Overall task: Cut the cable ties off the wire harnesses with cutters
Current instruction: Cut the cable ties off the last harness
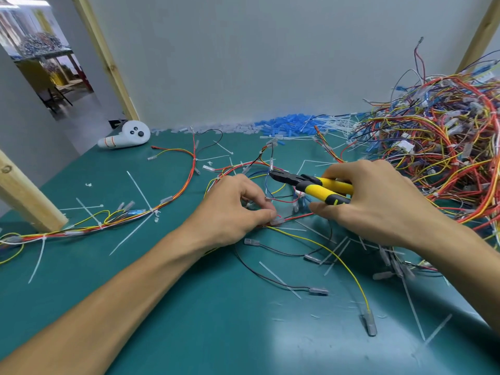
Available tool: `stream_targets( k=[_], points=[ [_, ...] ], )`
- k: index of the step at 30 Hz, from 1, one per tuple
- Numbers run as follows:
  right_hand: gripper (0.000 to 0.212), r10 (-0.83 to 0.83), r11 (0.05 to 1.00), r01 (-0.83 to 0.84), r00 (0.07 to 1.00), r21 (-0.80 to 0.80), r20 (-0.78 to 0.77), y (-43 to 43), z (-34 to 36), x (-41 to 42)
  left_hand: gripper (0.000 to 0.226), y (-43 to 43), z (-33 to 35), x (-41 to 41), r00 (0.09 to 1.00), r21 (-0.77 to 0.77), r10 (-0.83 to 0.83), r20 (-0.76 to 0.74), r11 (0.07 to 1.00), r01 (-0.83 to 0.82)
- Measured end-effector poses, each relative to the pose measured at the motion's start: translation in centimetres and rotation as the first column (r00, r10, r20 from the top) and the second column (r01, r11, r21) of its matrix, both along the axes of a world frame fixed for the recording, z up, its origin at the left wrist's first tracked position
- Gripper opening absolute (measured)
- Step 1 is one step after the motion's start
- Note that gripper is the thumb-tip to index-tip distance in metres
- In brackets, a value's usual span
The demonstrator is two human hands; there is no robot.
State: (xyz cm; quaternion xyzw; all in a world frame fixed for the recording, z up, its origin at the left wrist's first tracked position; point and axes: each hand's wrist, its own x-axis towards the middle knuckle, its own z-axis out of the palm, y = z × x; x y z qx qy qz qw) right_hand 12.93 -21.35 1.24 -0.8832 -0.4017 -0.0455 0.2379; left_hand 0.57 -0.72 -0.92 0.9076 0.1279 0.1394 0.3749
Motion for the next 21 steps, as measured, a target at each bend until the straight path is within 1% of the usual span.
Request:
stream_targets(
  k=[3, 5, 8, 10, 15, 16, 19, 21],
  points=[
    [0.03, 0.08, 0.994, -0.082, 0.996, 0.068, 0.035, 0.1, 0.0, -0.3, 0.005, 0.1, -0.1, 0.1, 0.999, 0.025, -0.051, 0.0, 0.998, 0.051],
    [0.028, 0.105, 0.981, -0.108, 0.994, 0.164, 0.026, 0.1, -0.1, -0.4, 0.007, 0.0, -0.3, 0.1, 0.999, 0.072, -0.032, -0.025, 0.997, 0.033],
    [0.031, 0.098, 0.953, -0.095, 0.995, 0.288, 0.006, 0.0, -0.1, -0.1, 0.009, 0.0, -0.5, 0.2, 0.997, 0.122, -0.013, -0.082, 0.992, 0.023],
    [0.032, 0.078, 0.941, -0.074, 0.997, 0.329, 0.002, 0.0, 0.1, 0.2, 0.013, 0.1, -0.4, 0.2, 0.996, 0.152, -0.009, -0.089, 0.988, 0.022],
    [0.031, 0.085, 0.957, -0.082, 0.996, 0.277, 0.001, 0.1, -0.1, 0.1, 0.024, 0.0, 0.2, -0.3, 0.997, 0.06, -0.027, -0.072, 0.998, 0.031],
    [0.029, 0.094, 0.96, -0.091, 0.996, 0.265, 0.003, 0.1, -0.2, 0.0, 0.025, -0.1, 0.4, -0.4, 0.997, 0.08, -0.021, -0.078, 0.996, 0.028],
    [0.028, 0.113, 0.963, -0.114, 0.993, 0.242, 0.017, 0.2, -0.4, -0.2, 0.026, -0.5, 1.1, -0.7, 0.99, 0.244, -0.005, -0.139, 0.969, 0.039],
    [0.028, 0.114, 0.965, -0.116, 0.993, 0.235, 0.021, 0.3, -0.4, -0.1, 0.028, -0.7, 1.5, -1.0, 0.986, 0.322, -0.003, -0.17, 0.945, 0.058]
  ],
)
